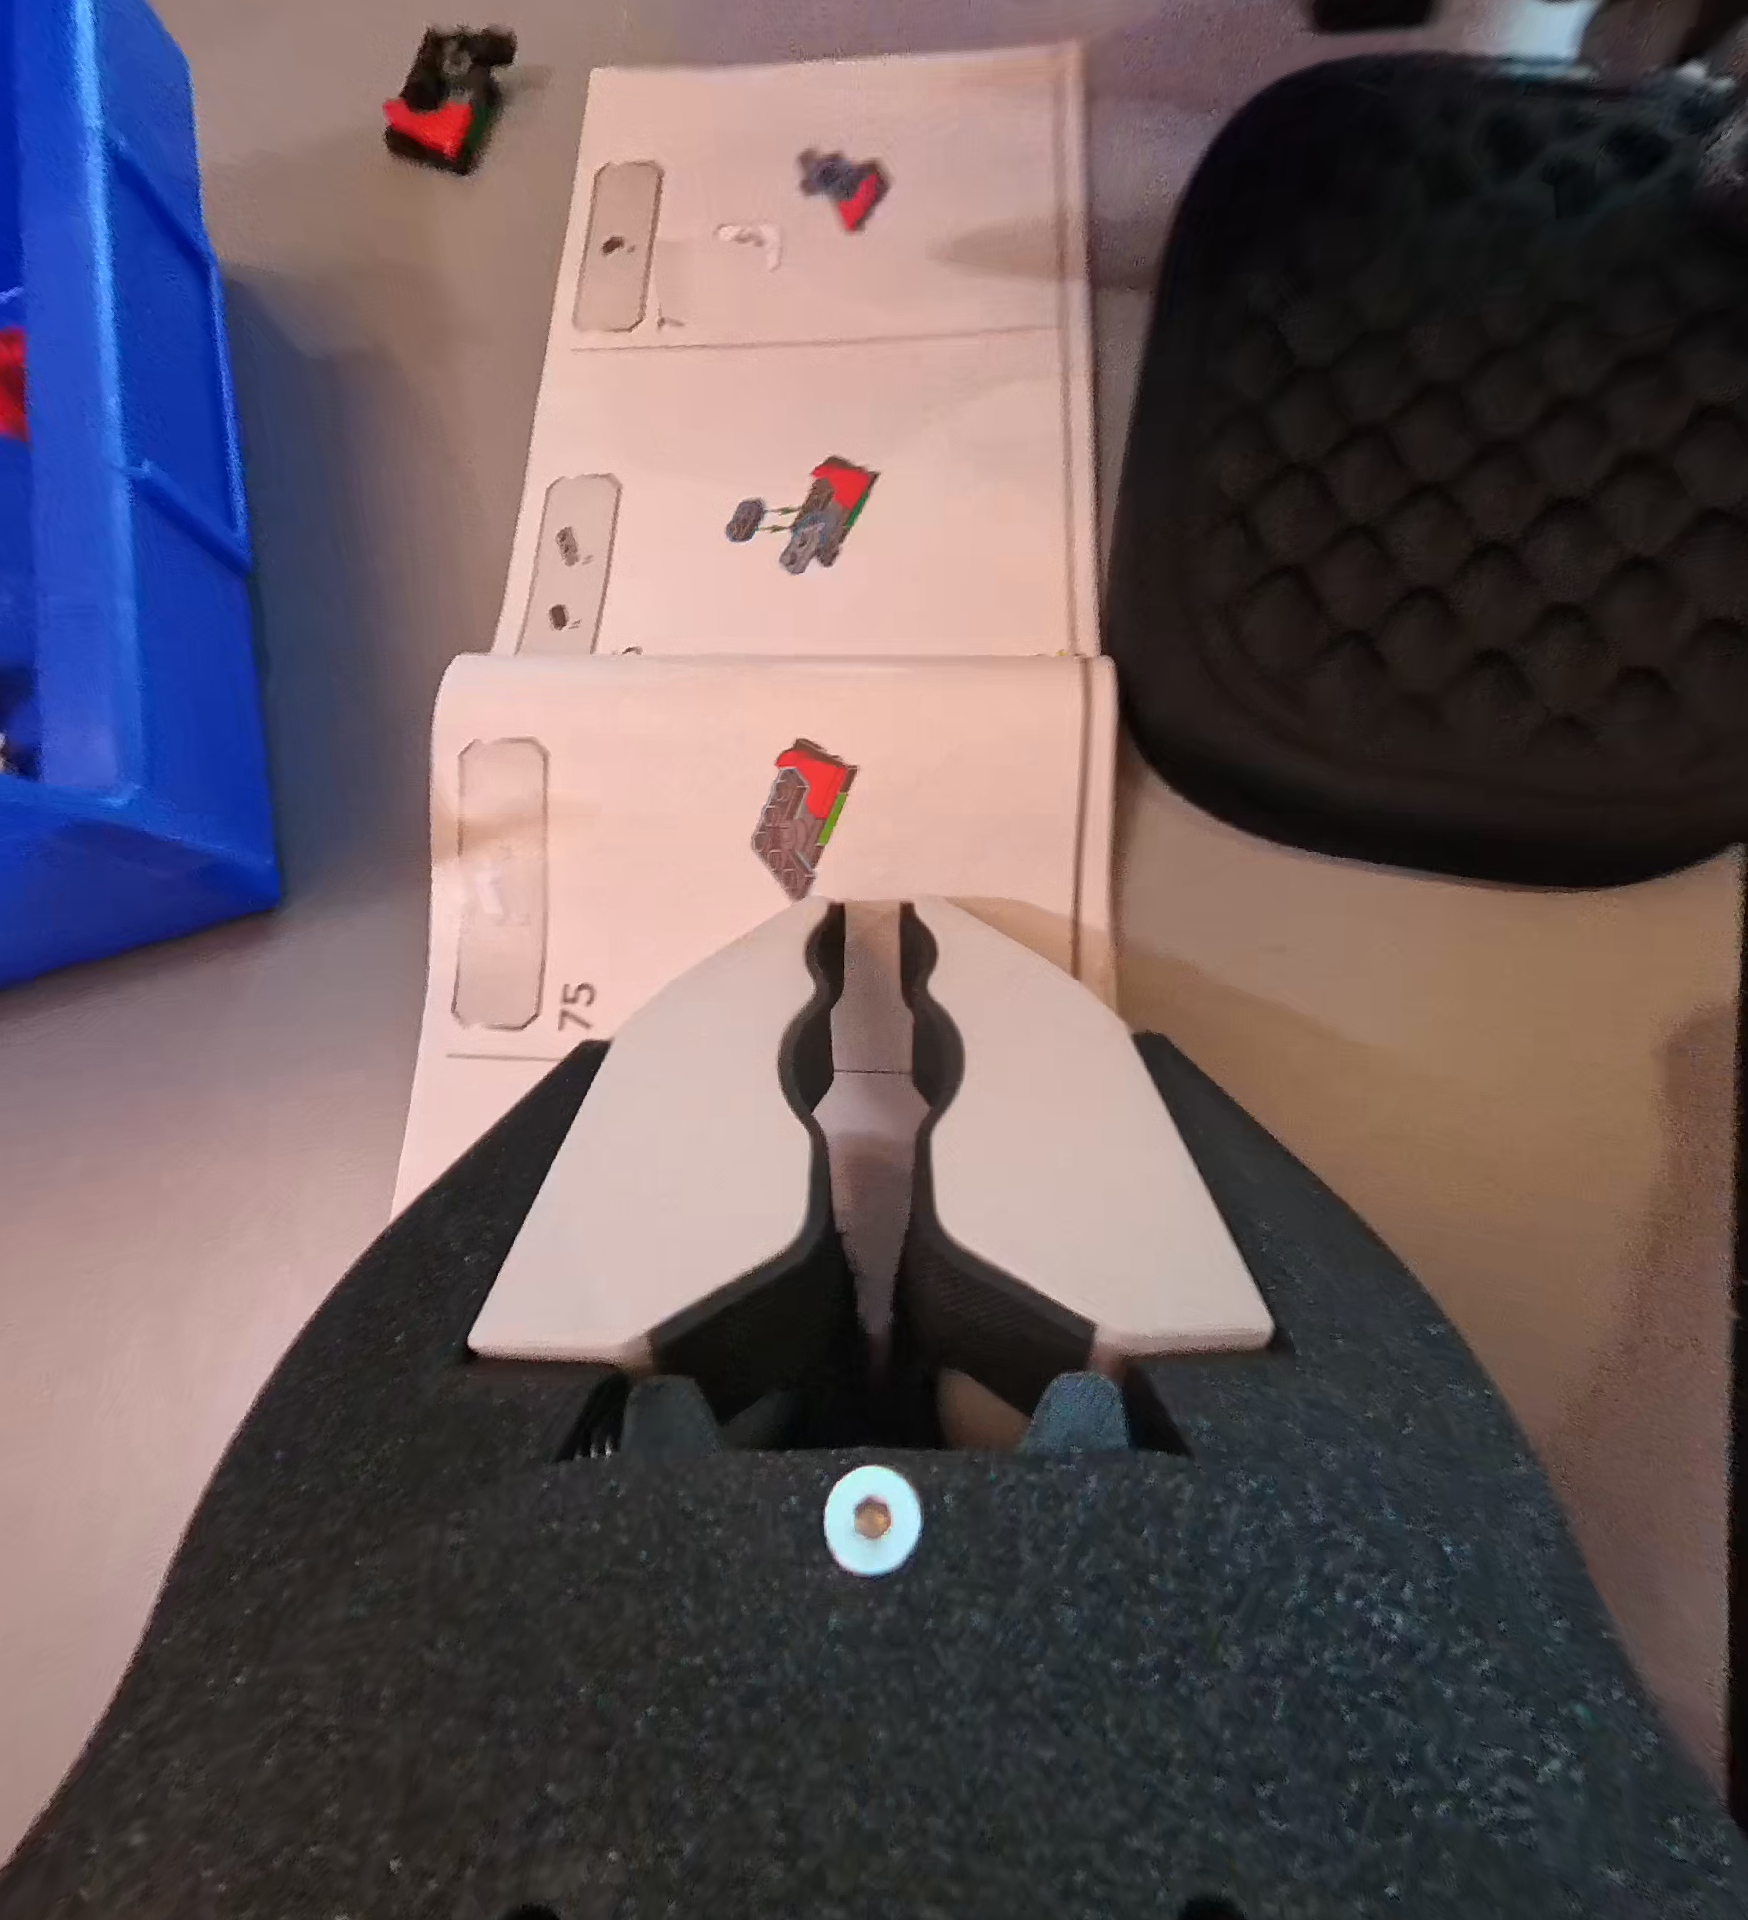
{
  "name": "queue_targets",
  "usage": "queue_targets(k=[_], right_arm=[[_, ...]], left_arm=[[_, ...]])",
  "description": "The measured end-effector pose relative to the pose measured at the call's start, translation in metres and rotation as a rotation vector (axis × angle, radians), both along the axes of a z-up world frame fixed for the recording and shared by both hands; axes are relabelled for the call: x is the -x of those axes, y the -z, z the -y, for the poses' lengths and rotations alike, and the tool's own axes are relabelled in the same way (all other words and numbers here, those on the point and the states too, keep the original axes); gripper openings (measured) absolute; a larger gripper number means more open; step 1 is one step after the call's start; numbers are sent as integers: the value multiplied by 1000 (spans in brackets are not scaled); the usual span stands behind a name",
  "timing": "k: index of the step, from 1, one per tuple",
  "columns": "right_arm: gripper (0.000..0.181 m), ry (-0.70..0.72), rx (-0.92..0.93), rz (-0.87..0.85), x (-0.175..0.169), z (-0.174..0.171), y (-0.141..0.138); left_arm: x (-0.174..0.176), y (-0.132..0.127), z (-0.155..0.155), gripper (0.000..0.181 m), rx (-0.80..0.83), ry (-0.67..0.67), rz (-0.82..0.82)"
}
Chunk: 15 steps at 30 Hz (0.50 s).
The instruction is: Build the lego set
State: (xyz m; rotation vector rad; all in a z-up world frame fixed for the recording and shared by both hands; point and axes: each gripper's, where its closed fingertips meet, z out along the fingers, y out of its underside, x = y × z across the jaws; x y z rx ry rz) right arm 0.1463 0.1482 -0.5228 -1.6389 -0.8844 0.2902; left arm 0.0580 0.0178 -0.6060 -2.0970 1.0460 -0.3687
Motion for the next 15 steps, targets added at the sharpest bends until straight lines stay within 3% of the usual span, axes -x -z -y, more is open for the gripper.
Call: queue_targets(k=[1, 2, 4, 8, 10, 15], right_arm=[[0, -127, -116, 16, 12, 15, -13], [0, -242, -179, 62, 23, 28, -14], [0, -420, -68, 259, 37, 49, 19], [0, -551, 147, 411, 39, 54, 69], [2, -525, 214, 515, 28, 45, 90], [1, -292, 405, 376, 8, 33, 90]], left_arm=[[-3, -3, 3, 9, -11, 24, 10], [-5, -6, 6, 10, -27, 33, 14], [-6, -5, 9, 10, -54, 48, -27], [-3, 0, 8, 18, -110, 62, -170], [-3, 0, 8, 17, -112, 63, -196], [-8, 1, 7, 16, -123, 84, -258]])
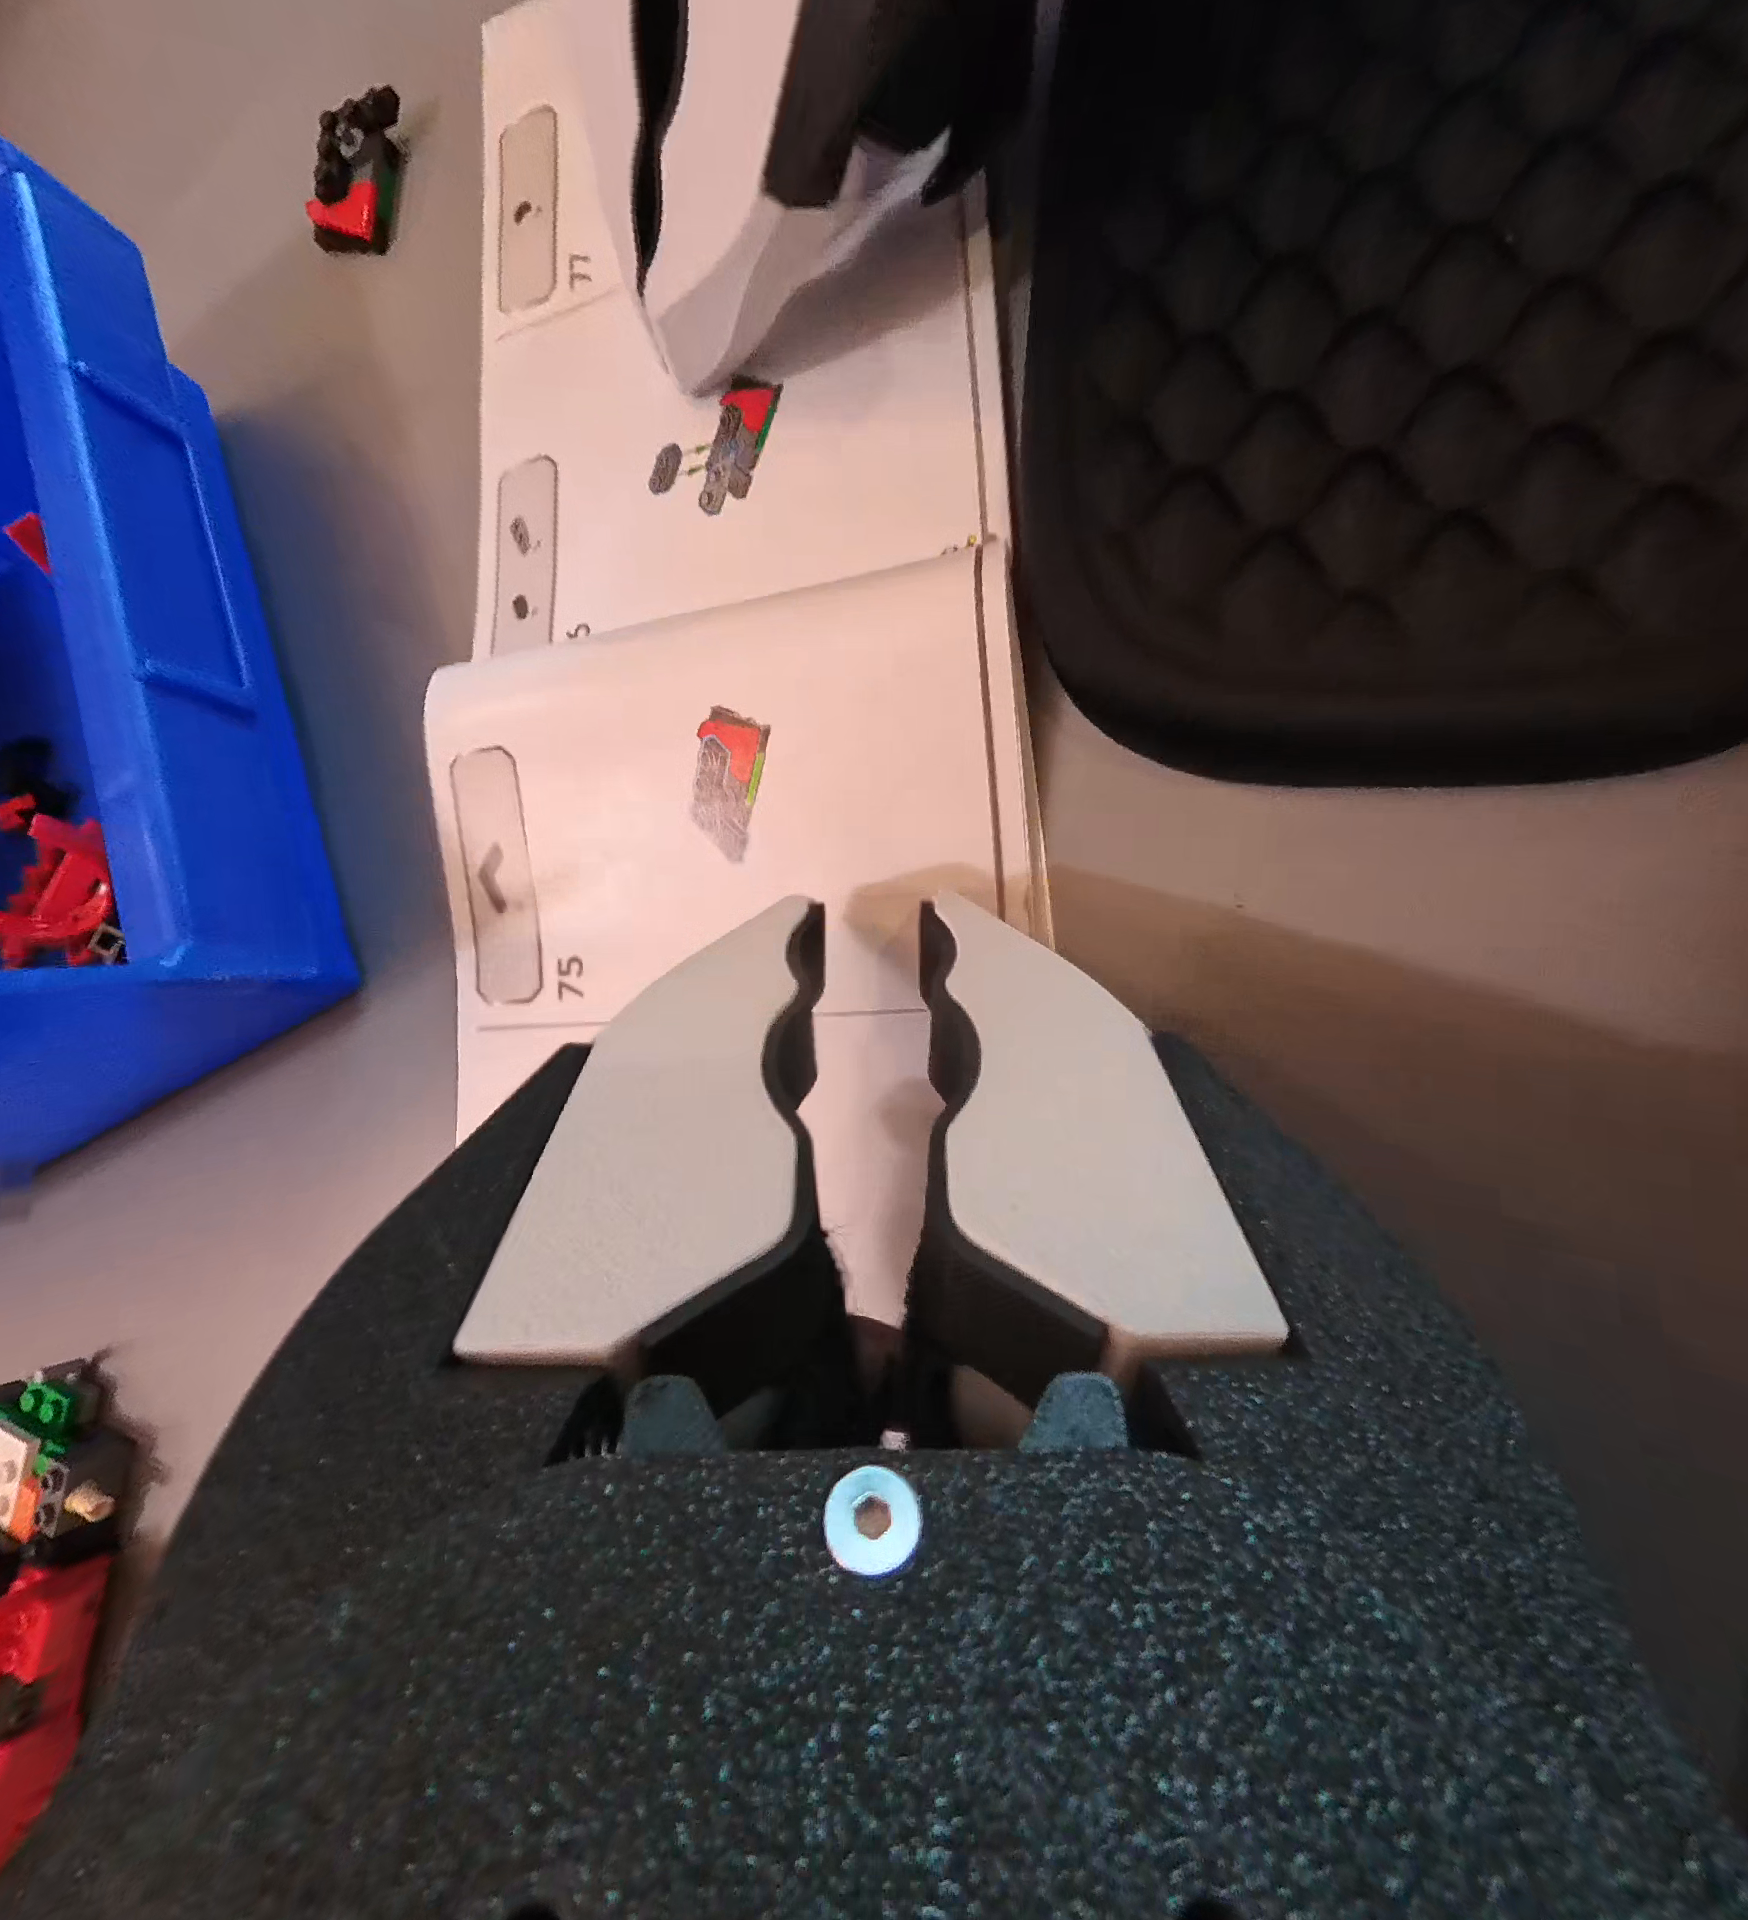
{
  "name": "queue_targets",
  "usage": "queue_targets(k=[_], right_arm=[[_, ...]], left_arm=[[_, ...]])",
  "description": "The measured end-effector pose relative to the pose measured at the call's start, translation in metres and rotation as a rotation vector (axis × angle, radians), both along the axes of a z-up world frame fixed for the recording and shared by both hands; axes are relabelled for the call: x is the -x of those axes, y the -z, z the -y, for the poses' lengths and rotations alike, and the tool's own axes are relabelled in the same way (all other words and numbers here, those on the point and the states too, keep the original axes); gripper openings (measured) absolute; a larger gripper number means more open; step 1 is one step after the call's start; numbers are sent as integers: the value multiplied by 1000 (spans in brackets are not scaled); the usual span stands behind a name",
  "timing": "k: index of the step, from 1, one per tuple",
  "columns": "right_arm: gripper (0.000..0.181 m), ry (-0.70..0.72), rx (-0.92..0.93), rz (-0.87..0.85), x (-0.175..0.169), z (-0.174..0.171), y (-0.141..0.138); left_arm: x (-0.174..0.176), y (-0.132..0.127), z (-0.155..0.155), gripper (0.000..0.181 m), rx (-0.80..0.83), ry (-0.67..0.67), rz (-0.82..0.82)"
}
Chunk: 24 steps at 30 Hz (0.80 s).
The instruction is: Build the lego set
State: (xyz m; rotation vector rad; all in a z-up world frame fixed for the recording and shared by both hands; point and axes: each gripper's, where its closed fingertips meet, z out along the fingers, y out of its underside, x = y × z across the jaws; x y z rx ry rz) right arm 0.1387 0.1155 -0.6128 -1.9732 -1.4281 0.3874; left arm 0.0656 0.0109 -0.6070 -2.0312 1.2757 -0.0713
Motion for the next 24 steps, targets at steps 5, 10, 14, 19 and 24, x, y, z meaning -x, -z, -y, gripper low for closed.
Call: queue_targets(k=[5, 10, 14, 19, 24], right_arm=[[1, 181, -55, 53, -17, -7, 0], [0, 30, -59, -44, 6, 5, -14], [0, -259, 3, -164, 42, 34, -41], [36, -258, -204, 61, 42, -21, -62], [76, 170, 29, 67, -16, -107, -37]], left_arm=[[-6, -2, -4, 25, -21, 38, -47], [12, 0, -13, 18, 19, -10, -43], [28, 1, -13, 11, 30, -30, -57], [35, -1, -13, 15, -9, -34, -66], [40, -14, -24, 16, -123, -84, 39]])
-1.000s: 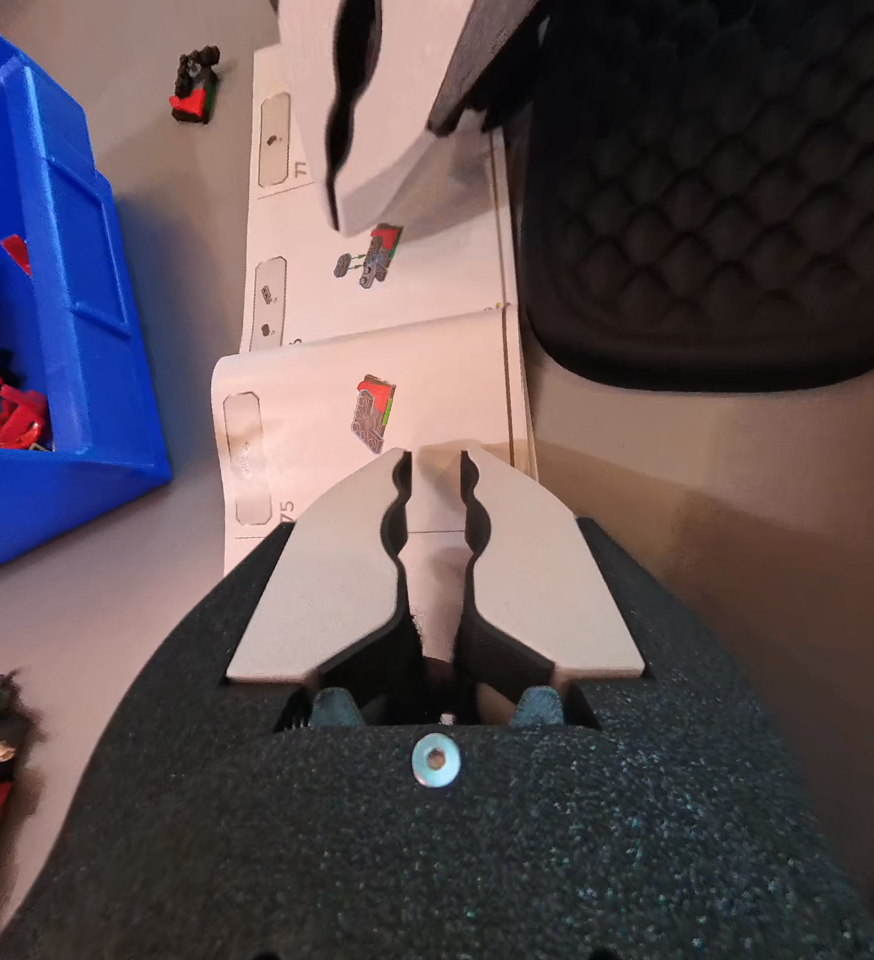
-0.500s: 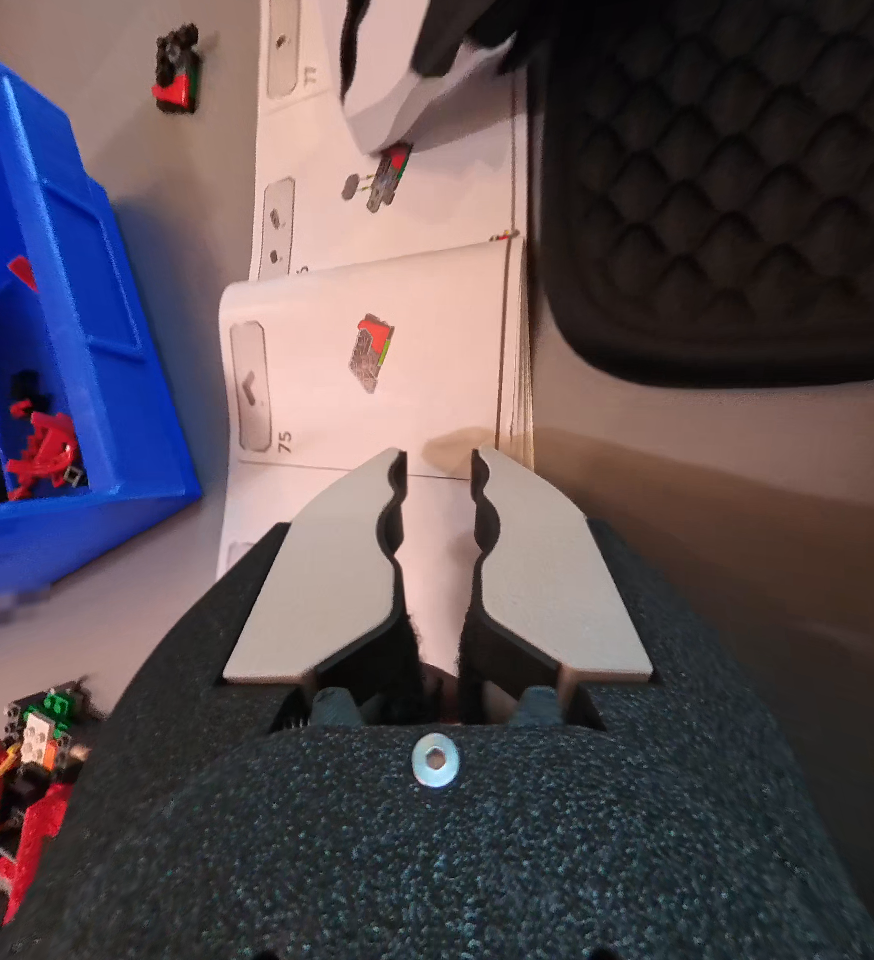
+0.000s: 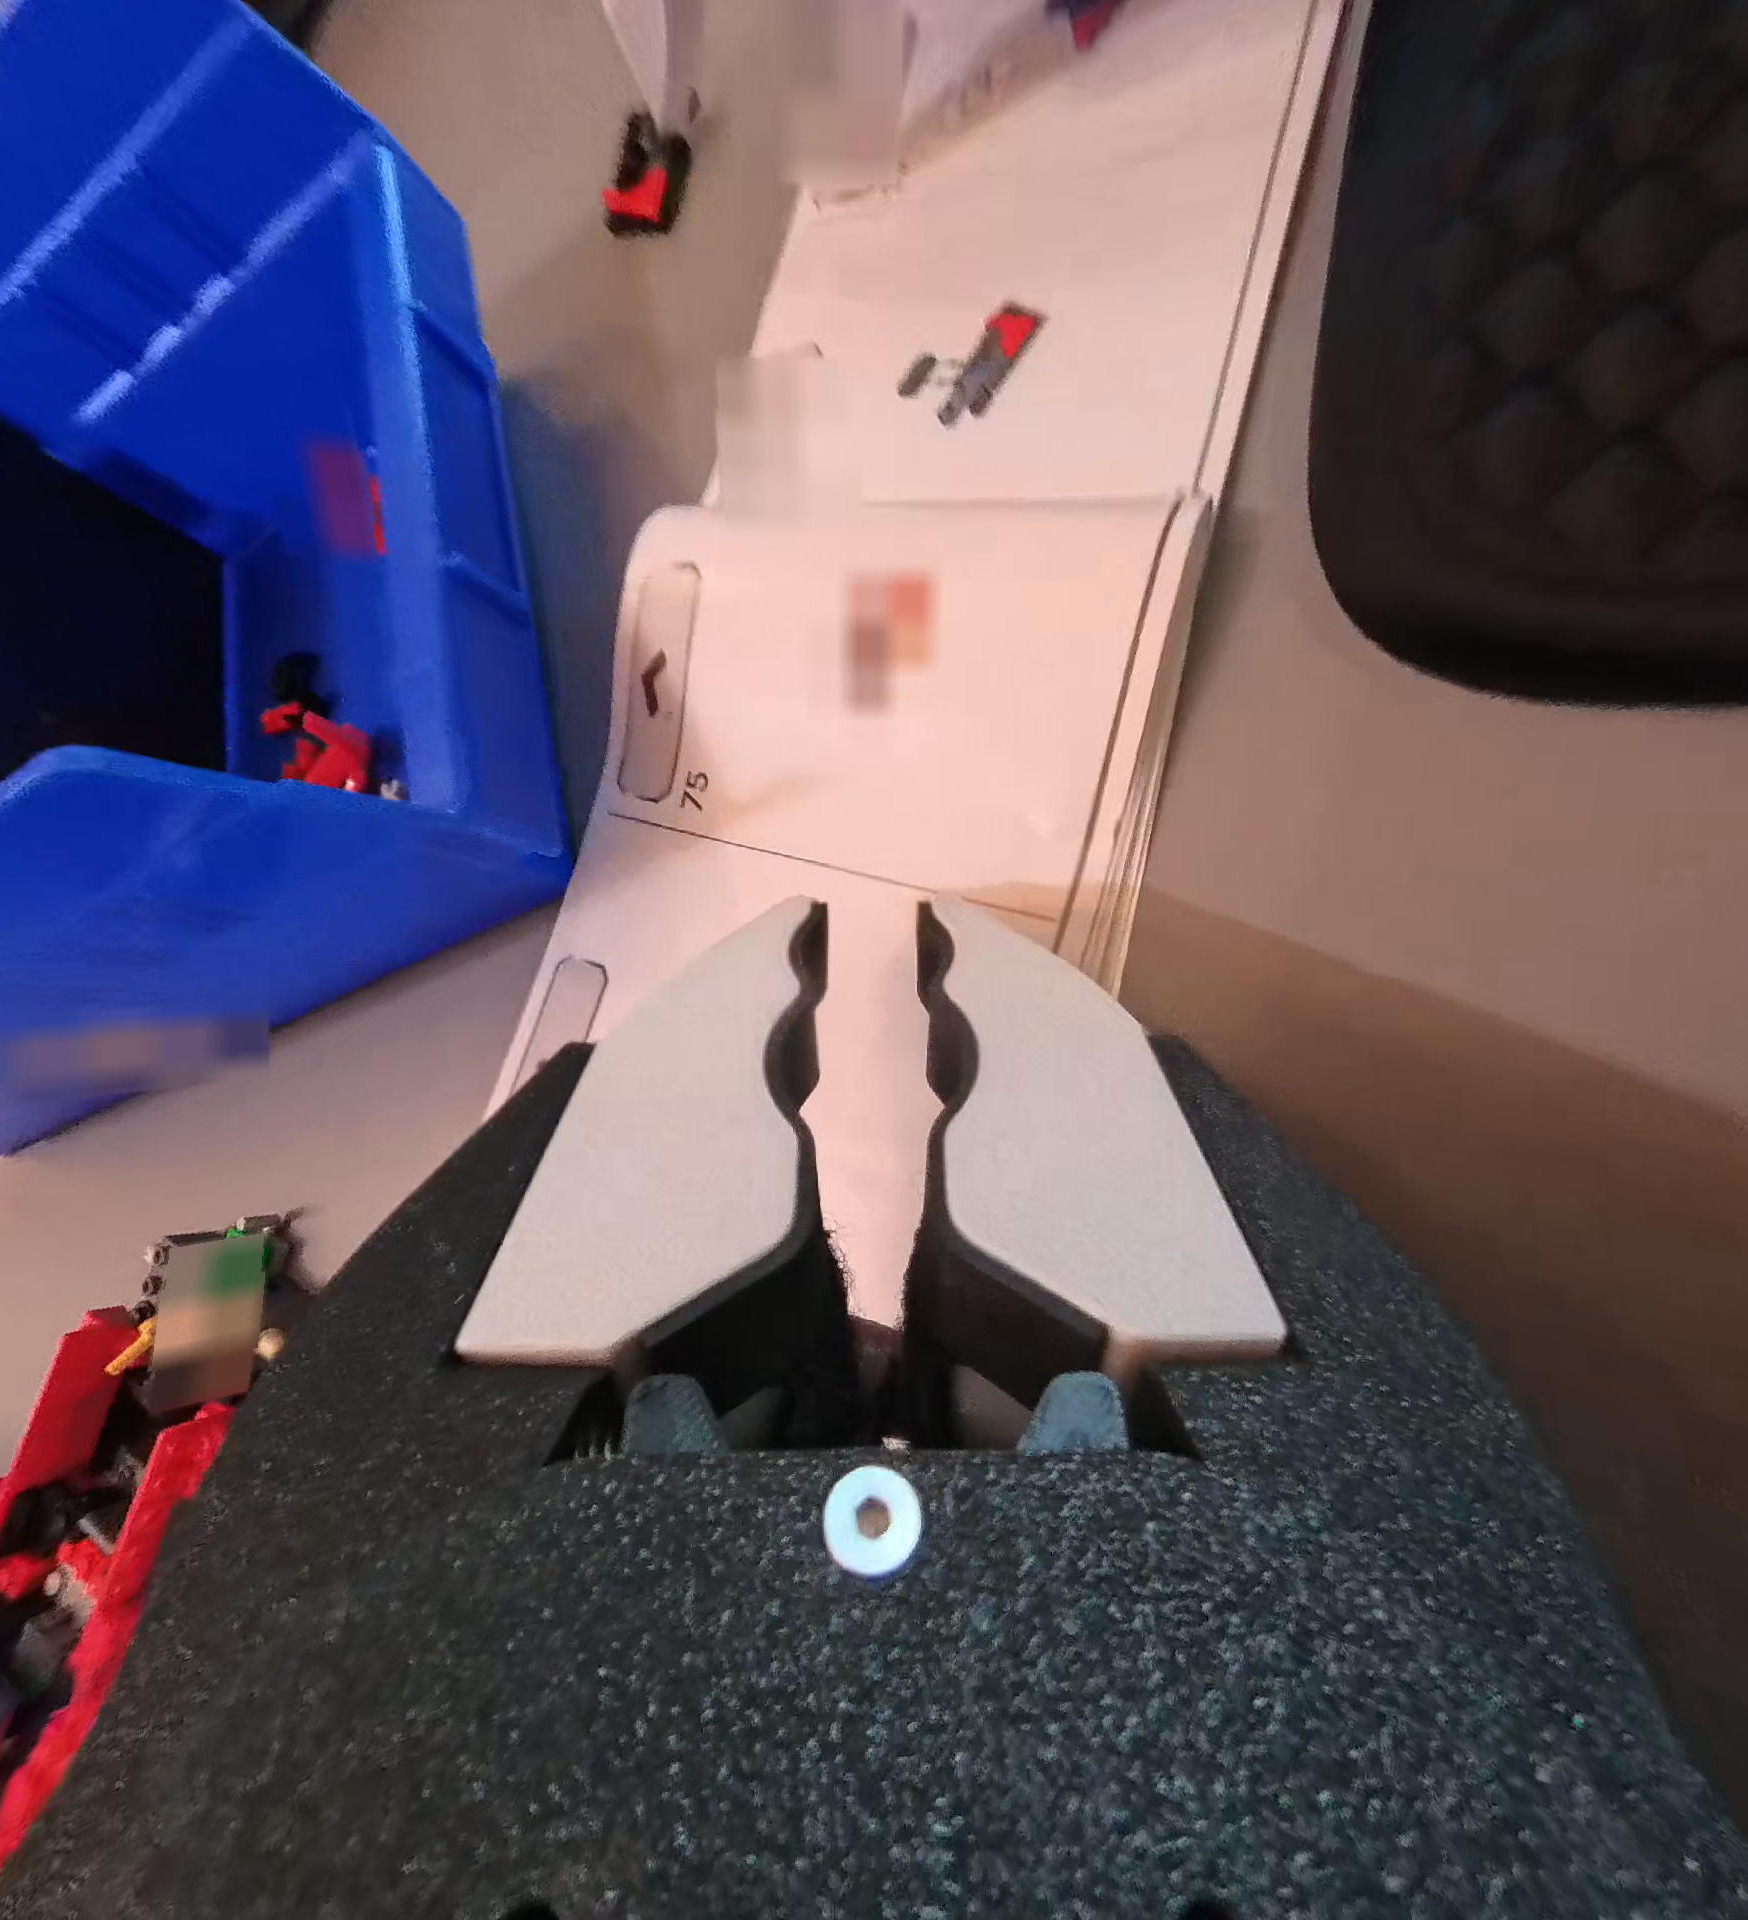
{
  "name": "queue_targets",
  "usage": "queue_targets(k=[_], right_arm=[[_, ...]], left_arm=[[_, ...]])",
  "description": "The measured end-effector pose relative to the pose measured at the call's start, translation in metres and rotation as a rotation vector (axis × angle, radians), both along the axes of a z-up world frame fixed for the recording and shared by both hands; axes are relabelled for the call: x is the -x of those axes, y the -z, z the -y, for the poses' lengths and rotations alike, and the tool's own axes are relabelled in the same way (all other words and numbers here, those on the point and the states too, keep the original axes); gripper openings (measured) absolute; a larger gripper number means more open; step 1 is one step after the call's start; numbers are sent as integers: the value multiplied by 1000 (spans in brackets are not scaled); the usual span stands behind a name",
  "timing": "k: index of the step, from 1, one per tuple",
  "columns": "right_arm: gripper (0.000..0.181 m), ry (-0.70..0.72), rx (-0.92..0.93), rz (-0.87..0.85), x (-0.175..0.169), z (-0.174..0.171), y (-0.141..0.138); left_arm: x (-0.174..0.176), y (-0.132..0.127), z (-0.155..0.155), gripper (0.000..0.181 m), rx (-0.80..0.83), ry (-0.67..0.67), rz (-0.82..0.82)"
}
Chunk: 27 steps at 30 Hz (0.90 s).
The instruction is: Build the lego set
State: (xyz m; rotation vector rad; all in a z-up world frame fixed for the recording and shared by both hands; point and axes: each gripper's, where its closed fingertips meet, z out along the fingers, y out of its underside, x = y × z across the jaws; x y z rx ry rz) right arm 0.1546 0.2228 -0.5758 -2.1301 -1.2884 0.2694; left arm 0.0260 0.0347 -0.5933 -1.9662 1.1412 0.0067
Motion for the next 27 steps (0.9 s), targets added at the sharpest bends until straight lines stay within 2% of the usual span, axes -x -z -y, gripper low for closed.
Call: queue_targets(k=[2, 3, 6, 7, 10, 14, 19, 22, 24, 25, 27], right_arm=[[65, 22, 63, -69, 1, -9, 14], [64, 35, 49, -40, -3, -16, 20], [75, 27, 37, 55, -7, -25, 36], [71, 25, 45, 16, -2, -26, 34], [53, 46, 16, 59, -7, -40, 35], [46, 82, 20, 99, -18, -63, 35], [28, 106, 6, 189, -29, -94, 36], [28, 115, 3, 261, -31, -109, 36], [43, 143, -38, 310, -33, -119, 29], [48, 131, -55, 265, -23, -117, 20], [52, 20, -71, 54, 18, -96, -7]], left_arm=[[-3, -6, -1, 15, -23, 1, 75], [-4, -9, -2, 15, -35, 3, 103], [-2, -14, -3, 15, -50, -4, 138], [-1, -14, -3, 15, -49, -5, 142], [0, -13, -3, 15, -49, -10, 137], [-1, -11, -3, 15, -45, -2, 123], [-1, -9, -2, 15, -43, 4, 111], [-1, -9, -2, 15, -42, 4, 109], [-1, -9, -2, 15, -42, 1, 111], [-1, -9, -2, 15, -43, -1, 114], [0, -11, -3, 15, -45, -7, 129]])
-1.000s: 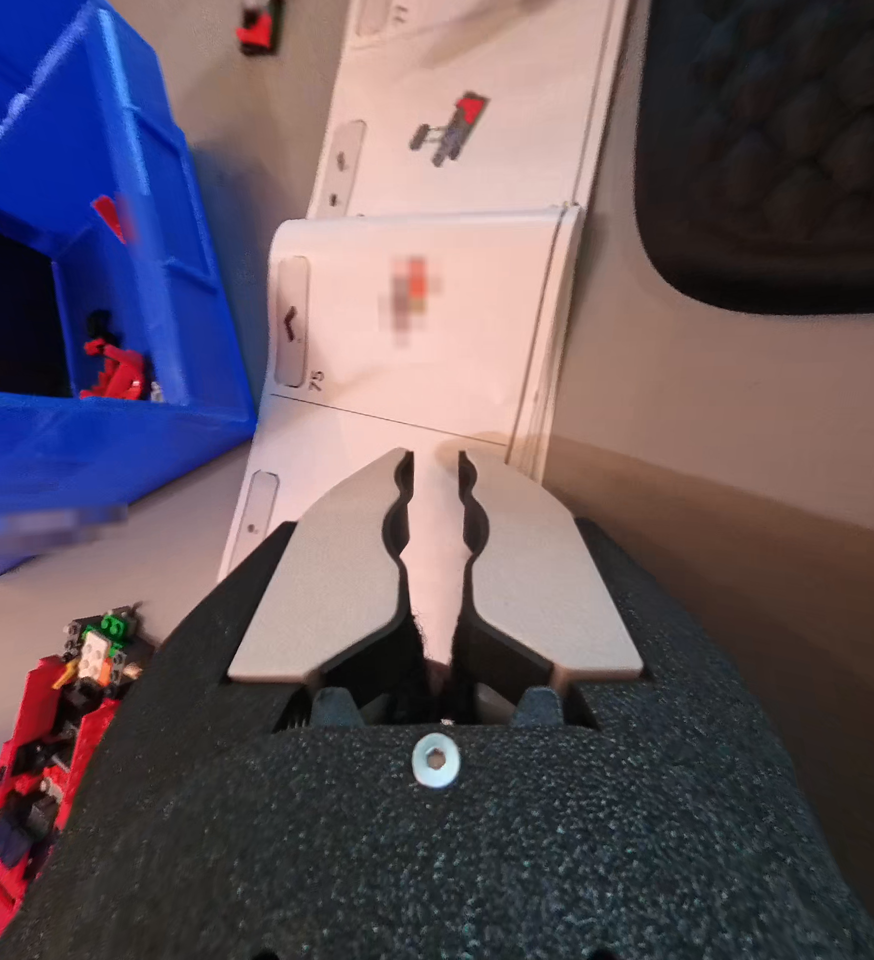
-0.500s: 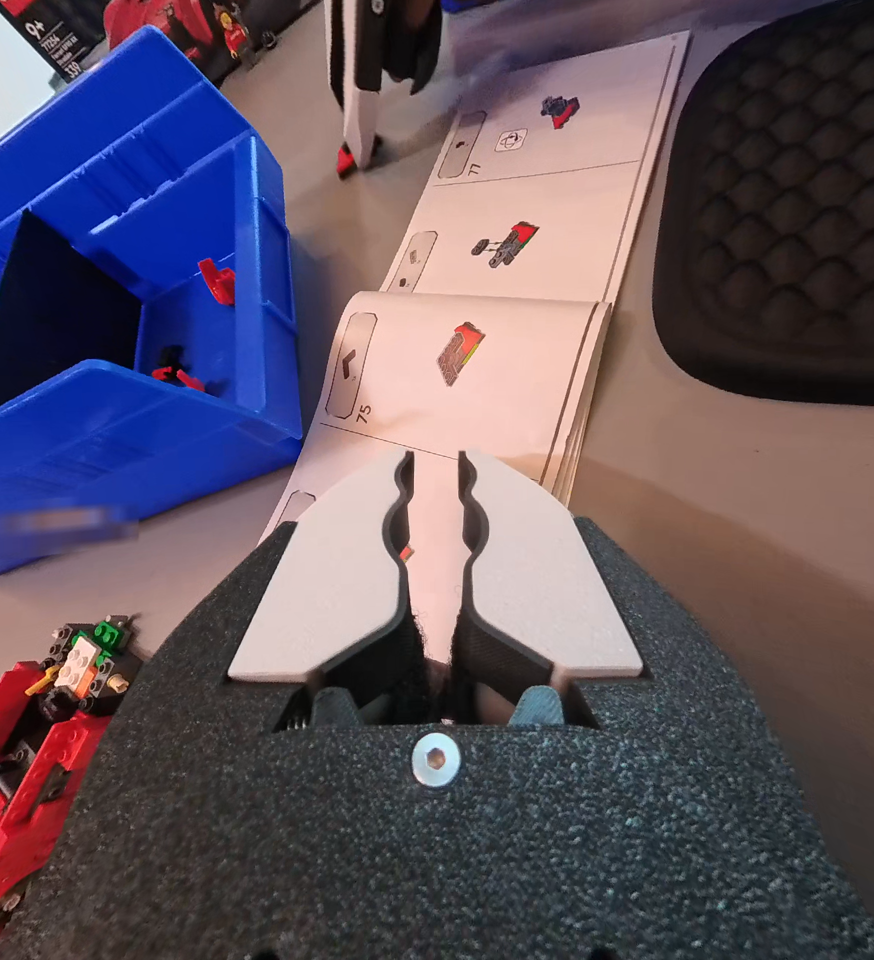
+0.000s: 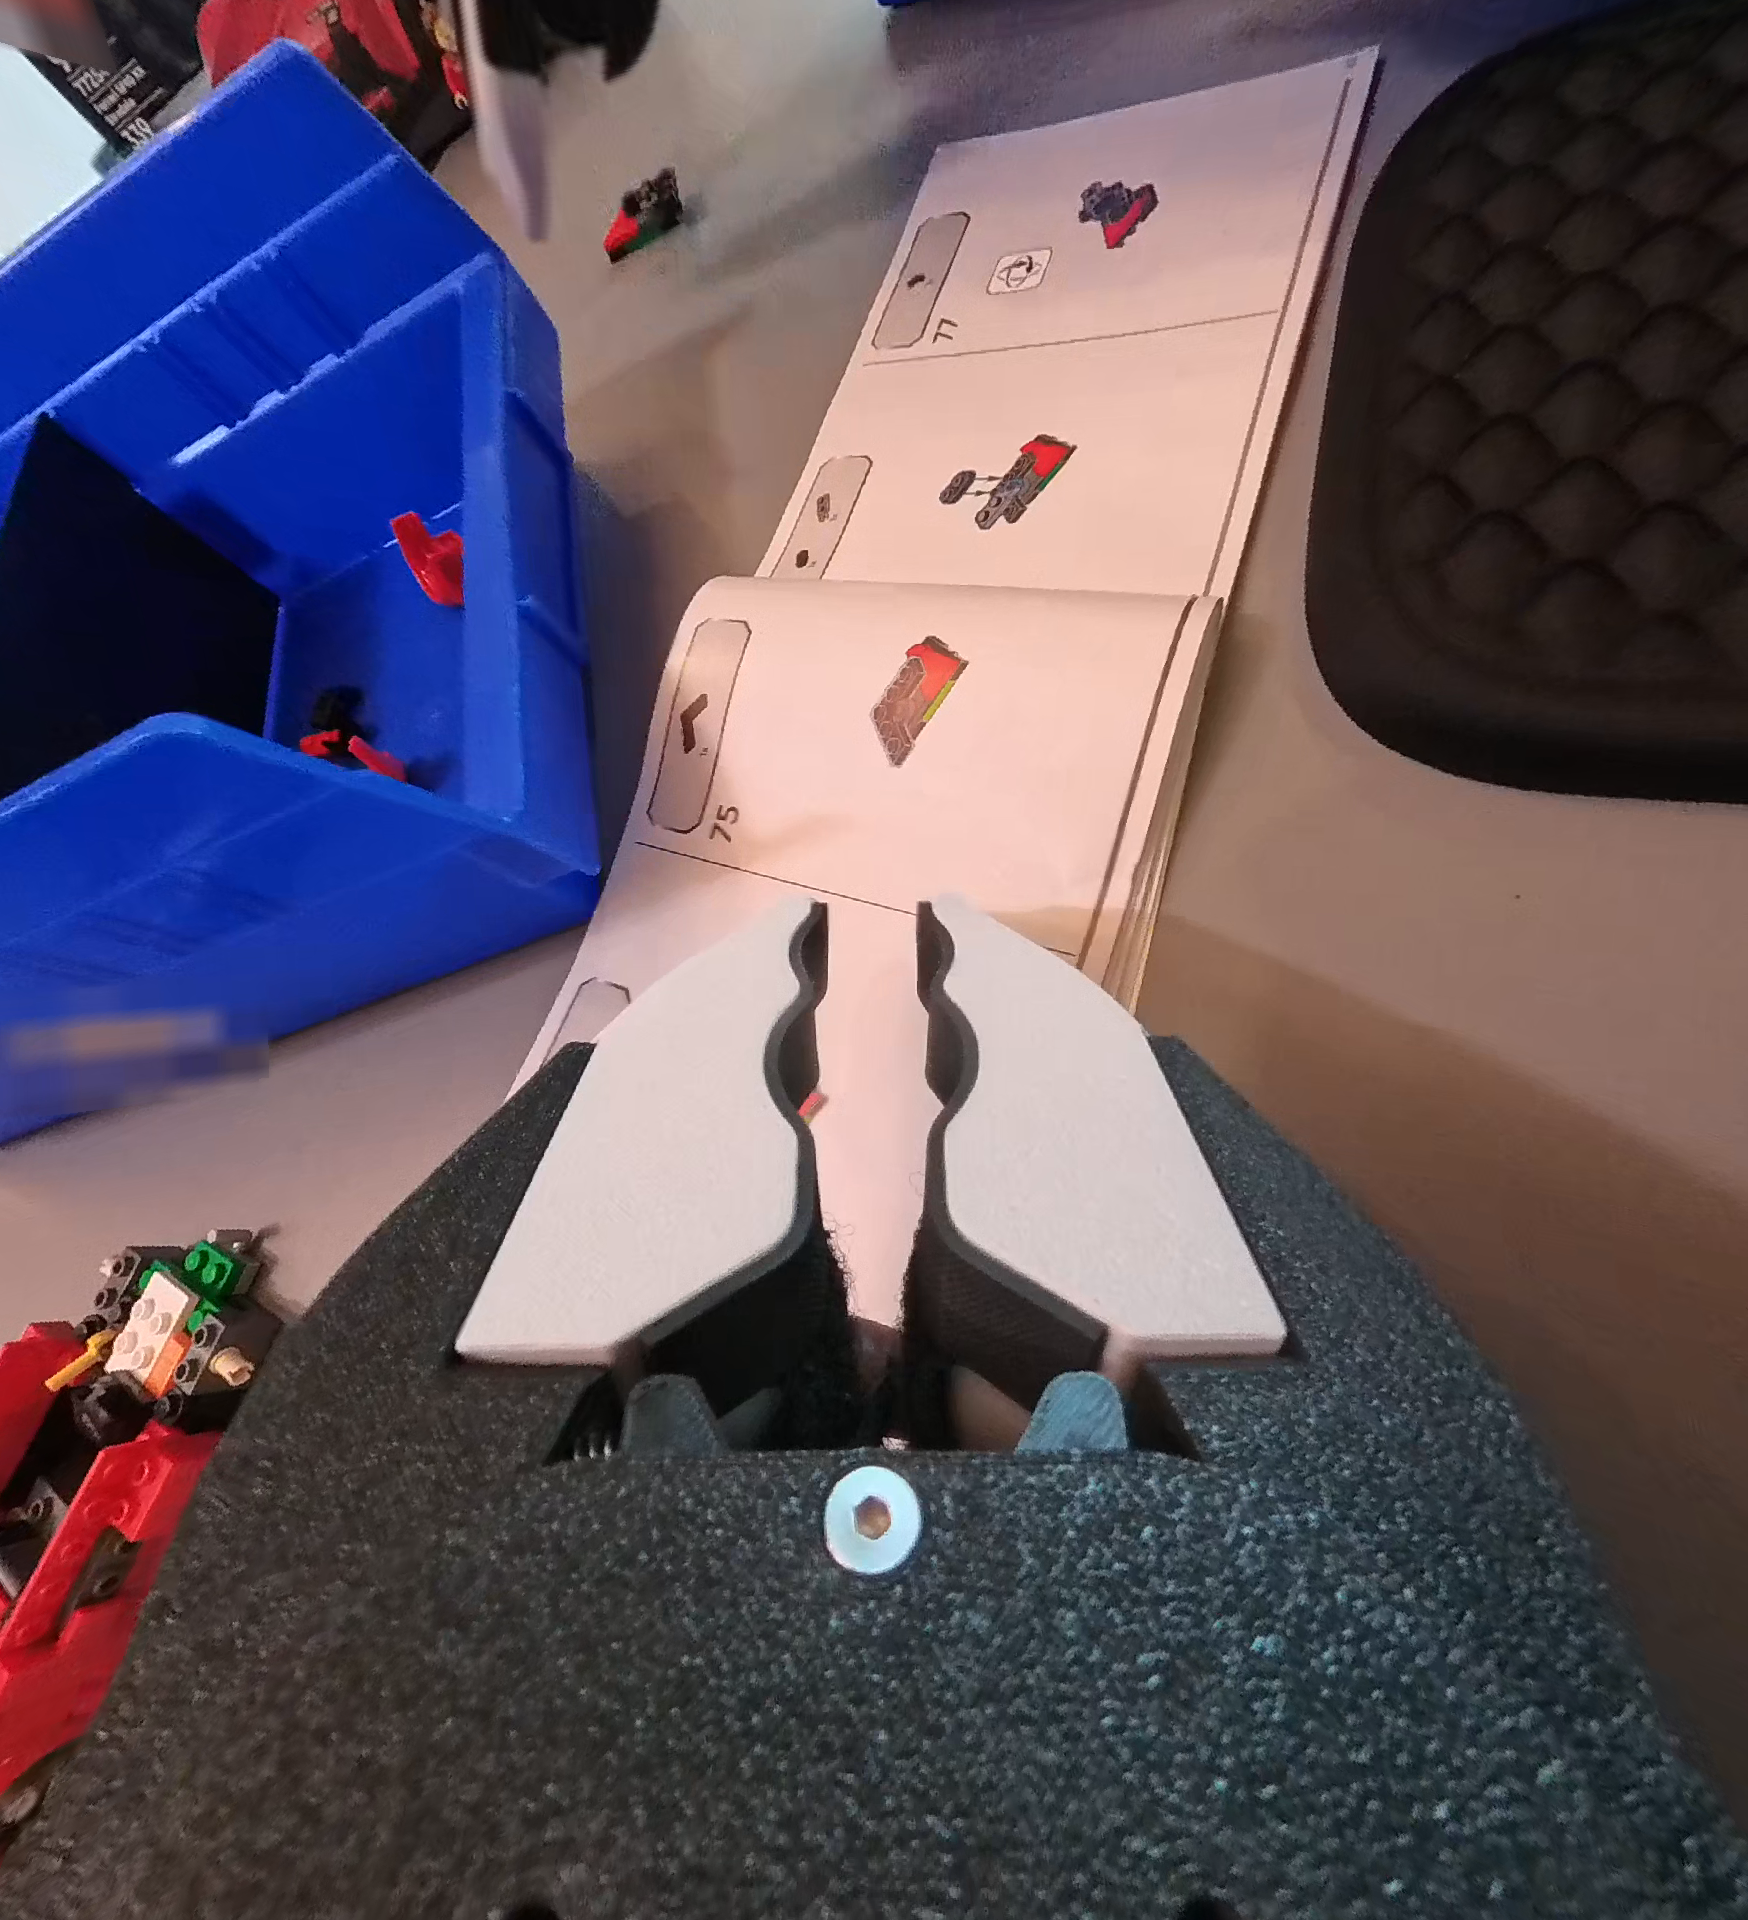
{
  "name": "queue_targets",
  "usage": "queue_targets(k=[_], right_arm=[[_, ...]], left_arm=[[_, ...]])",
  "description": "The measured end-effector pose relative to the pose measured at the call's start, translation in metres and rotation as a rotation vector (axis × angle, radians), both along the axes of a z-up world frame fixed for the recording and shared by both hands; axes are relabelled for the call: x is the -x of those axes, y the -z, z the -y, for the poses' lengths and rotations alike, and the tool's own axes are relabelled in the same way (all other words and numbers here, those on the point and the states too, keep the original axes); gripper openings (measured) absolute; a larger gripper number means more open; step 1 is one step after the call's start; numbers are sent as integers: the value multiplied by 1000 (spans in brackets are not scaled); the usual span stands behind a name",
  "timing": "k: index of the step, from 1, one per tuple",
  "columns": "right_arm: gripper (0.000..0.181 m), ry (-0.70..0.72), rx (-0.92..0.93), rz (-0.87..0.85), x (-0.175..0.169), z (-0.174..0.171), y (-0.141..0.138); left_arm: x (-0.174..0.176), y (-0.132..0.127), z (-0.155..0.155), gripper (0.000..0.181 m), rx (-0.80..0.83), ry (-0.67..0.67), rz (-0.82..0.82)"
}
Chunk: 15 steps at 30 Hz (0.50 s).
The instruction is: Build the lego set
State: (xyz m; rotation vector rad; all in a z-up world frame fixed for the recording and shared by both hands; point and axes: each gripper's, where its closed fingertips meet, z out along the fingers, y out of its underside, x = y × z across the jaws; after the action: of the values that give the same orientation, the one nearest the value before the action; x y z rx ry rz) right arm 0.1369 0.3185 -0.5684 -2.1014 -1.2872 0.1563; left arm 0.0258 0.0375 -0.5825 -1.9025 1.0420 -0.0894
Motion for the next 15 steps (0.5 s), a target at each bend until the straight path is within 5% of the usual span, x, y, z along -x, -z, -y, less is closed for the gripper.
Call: queue_targets(k=[2, 5, 7, 11, 15], right_arm=[[39, -143, -37, -120, 28, 27, -21], [71, -230, 1, -41, 24, 48, -8], [63, -149, 18, -16, 8, 41, -4], [54, -259, 160, -345, 37, 73, -26], [47, -365, 247, -300, 64, 105, -10]], left_arm=[[2, -2, -2, 15, 4, -16, 23], [6, -8, -6, 17, 3, -53, 69], [9, -11, -8, 17, 5, -71, 99], [15, -15, -11, 17, -1, -117, 121], [23, -15, -13, 19, -4, -159, 115]])
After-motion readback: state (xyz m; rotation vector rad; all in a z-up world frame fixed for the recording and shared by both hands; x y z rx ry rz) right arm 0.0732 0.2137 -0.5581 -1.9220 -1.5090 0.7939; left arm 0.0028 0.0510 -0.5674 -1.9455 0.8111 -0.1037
